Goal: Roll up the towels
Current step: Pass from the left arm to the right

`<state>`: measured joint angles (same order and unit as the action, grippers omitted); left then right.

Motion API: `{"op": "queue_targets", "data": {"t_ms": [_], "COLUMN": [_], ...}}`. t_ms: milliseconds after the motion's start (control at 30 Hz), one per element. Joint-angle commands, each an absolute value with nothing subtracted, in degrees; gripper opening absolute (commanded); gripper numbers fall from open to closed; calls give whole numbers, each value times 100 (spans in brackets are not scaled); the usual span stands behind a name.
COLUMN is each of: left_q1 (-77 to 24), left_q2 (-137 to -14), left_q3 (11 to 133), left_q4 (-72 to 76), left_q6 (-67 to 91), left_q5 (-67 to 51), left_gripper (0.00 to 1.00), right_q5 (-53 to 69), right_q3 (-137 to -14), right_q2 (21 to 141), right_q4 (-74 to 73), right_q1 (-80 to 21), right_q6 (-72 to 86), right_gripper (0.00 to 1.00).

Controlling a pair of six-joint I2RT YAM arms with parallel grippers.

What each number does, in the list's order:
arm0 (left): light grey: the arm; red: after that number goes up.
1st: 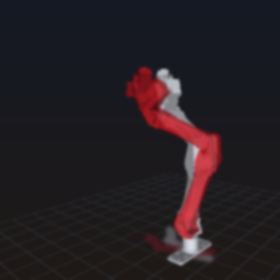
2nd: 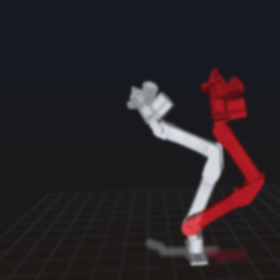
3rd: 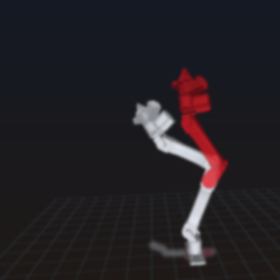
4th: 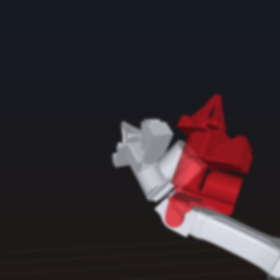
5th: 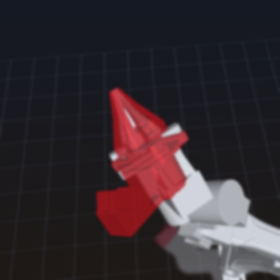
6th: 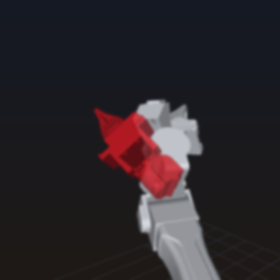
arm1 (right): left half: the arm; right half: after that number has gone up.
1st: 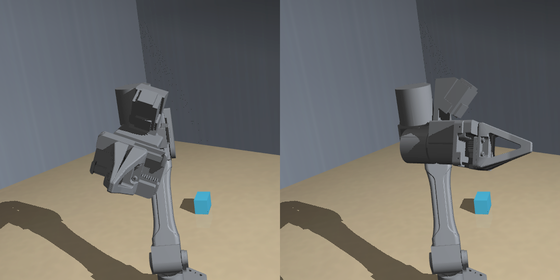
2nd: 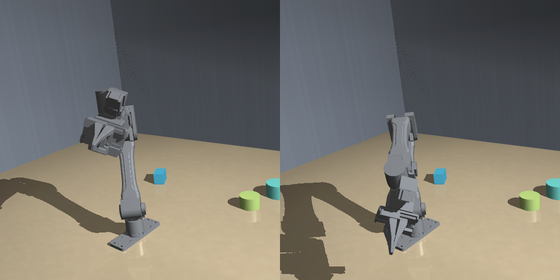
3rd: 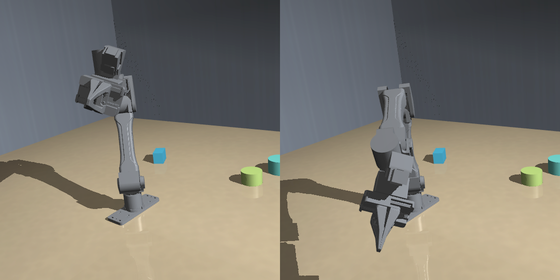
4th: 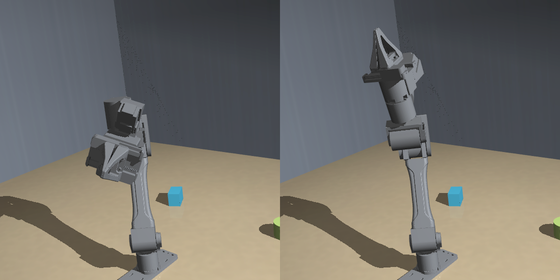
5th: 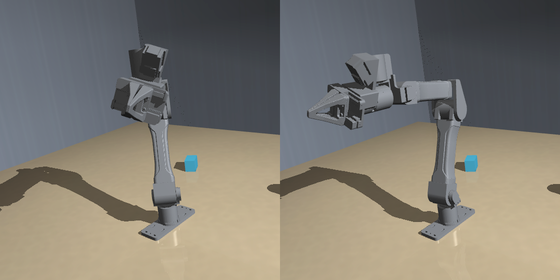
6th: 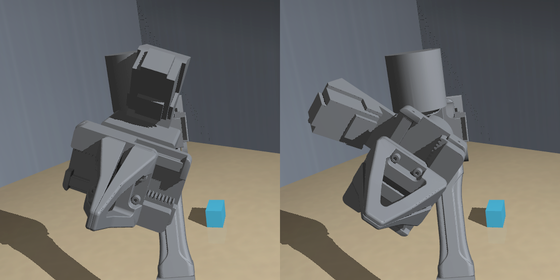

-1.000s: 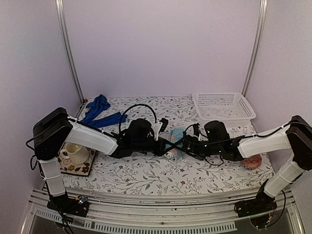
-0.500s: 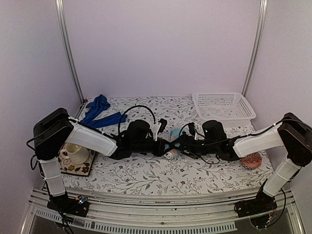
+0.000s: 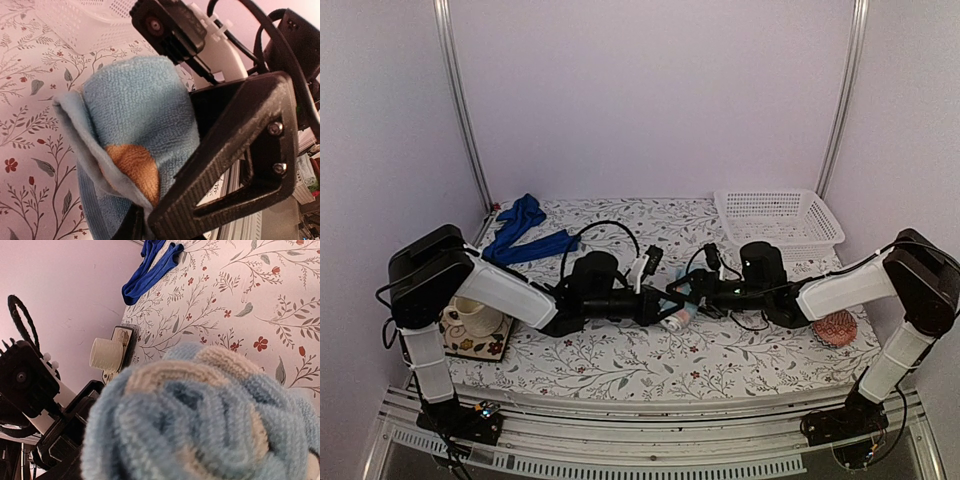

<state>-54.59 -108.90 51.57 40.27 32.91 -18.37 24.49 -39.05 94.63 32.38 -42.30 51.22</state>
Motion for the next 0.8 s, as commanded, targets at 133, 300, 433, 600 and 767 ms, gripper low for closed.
{"op": "queue_targets", "data": {"t_ms": [133, 300, 433, 600, 767], "left_q1": [-5570, -5466, -5423, -5431, -5423], "left_q2": [-10672, -10652, -10686, -10715, -10725], "left_q3": [4879, 4603, 4465, 4274, 4241], "left_q4": [5149, 5728, 6047, 6435, 6604], "left_q6": [3663, 4138, 4398, 4575, 4665], "left_q5": [-2098, -2113, -2082, -1872, -1899], "left_gripper": [0, 0, 0, 0, 28], "right_q5": [2991, 3388, 3583, 3681, 3899], "right_q3": [-3907, -3847, -3816, -3882, -3957], "right_q2": [9555, 9547, 9493, 9395, 9490], "right_q4": [3856, 4145, 4316, 4308, 4305], "right_q1": [-4175, -4144, -4115, -4085, -3969], "right_q6": [4846, 4663, 4632, 4607, 4625], "right_gripper": [72, 61, 50, 51, 26]}}
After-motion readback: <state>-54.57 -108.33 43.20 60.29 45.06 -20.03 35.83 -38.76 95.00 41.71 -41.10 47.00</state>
